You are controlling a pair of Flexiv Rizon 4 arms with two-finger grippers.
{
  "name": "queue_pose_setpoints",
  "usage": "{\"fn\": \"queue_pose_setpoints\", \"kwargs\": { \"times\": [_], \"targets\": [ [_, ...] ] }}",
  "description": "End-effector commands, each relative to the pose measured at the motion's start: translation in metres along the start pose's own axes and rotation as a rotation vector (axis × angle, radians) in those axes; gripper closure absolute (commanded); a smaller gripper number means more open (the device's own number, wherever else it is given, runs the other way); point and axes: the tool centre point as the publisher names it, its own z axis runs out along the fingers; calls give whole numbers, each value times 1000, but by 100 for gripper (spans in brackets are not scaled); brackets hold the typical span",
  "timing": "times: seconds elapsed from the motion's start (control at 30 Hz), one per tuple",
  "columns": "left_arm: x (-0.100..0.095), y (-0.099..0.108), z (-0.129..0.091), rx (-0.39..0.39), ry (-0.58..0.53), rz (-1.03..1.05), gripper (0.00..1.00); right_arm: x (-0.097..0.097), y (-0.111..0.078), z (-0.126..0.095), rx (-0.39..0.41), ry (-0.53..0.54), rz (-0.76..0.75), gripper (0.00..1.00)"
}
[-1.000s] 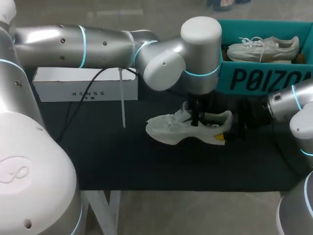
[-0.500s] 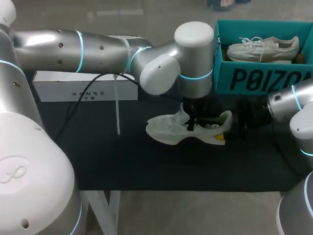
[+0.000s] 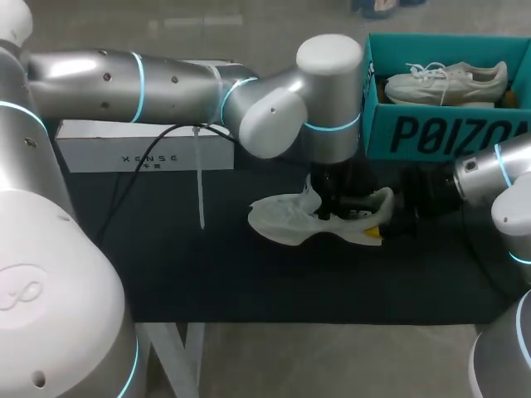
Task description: Take the shoe out of the shoebox, open the shoe tongue, remove and reinsert the insole, then place the shoe into the shoebox
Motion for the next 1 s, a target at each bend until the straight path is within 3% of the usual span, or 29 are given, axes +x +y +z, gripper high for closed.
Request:
{"fn": "queue_pose_setpoints", "kwargs": {
  "times": [0.03,0.13,0.3,0.7,0.77,0.83,0.9,1.0],
  "targets": [
    [0,0,17,12,14,-10,58,-2,-8,9,2,-3,-1,100],
    [-1,0,19,2,14,-21,53,-2,-8,9,2,-3,-1,100],
    [-10,3,29,-19,-93,-19,43,-2,-8,9,2,-3,-1,100],
    [-30,11,33,-7,-295,-77,51,-2,-8,9,2,-3,-1,100],
    [-31,11,33,-17,-314,-83,54,-2,-8,9,2,-3,-1,100],
    [-32,11,34,-13,-310,-86,64,-2,-8,9,2,-3,-1,100],
    [-30,11,34,-13,-306,-87,100,-2,-8,9,2,-3,-1,100],
    [-26,11,30,-23,-297,-86,100,-2,-8,9,2,-3,-1,100]
  ]
}}
